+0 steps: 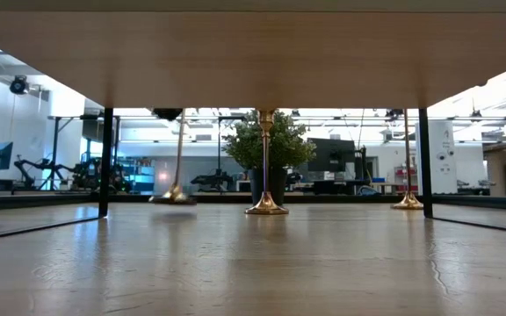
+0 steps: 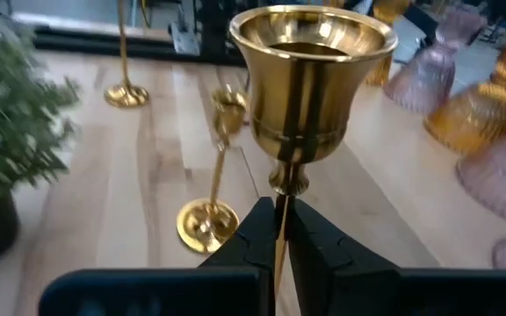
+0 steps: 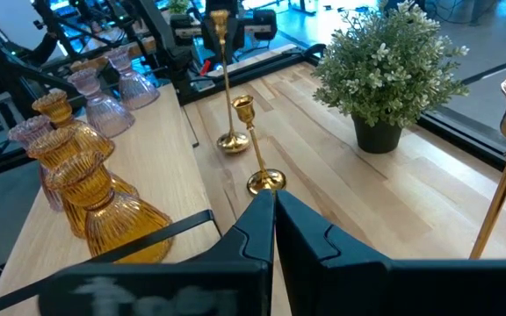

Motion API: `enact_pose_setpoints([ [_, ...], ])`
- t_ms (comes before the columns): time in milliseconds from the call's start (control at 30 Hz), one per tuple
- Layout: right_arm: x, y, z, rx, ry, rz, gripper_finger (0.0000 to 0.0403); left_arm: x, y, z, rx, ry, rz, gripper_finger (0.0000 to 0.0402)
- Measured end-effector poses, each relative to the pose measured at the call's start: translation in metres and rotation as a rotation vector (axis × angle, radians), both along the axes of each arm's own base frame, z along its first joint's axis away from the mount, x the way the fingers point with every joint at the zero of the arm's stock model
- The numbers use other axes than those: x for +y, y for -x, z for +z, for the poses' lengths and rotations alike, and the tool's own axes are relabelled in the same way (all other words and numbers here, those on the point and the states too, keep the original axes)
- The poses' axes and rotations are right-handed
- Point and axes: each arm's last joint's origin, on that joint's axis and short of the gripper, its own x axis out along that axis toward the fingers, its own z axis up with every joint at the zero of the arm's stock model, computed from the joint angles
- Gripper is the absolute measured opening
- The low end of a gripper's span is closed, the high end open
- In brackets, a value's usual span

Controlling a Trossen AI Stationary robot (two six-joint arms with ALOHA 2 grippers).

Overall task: Pick & Place candle stick holders
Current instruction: Put the bottom left gold candle holder on the shelf

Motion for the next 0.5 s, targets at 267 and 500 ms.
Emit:
enact_pose_setpoints([
  [267, 0.000, 0.000, 0.000, 0.000, 0.000, 0.000, 0.0008, 0.006, -0.008, 0.047, -0.039, -0.027, 0.002, 0.0019],
  [500, 0.000, 0.000, 0.000, 0.000, 0.000, 0.000, 0.0008, 0.008, -0.010, 0.097, -0.057, -0.104, 0.004, 0.0019],
])
